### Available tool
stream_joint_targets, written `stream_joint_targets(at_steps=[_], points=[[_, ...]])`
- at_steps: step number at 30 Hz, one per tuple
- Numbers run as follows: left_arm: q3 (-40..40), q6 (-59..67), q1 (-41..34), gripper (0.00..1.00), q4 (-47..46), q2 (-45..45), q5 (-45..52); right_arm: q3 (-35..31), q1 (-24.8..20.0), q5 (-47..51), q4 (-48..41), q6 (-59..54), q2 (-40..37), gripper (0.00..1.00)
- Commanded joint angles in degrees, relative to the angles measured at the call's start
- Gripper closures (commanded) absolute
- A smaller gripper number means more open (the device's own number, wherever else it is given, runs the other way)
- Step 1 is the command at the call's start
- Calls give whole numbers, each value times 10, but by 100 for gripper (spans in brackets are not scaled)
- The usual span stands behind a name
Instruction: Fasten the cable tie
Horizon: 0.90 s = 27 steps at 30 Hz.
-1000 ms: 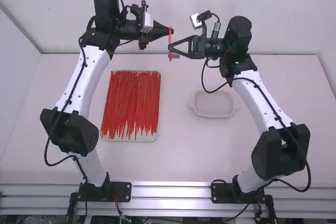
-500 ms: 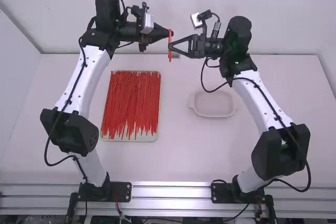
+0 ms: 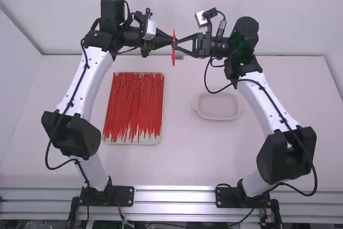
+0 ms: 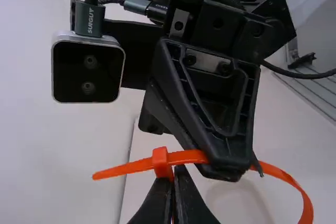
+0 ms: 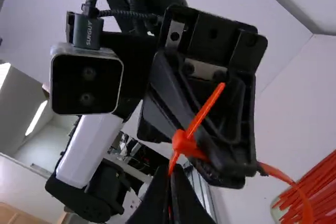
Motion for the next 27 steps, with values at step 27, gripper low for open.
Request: stream_joint_targets(at_steps=[27], points=[[9,26,-23,98,-40,-8,63,11,-45,-8,5,2,-1,76]])
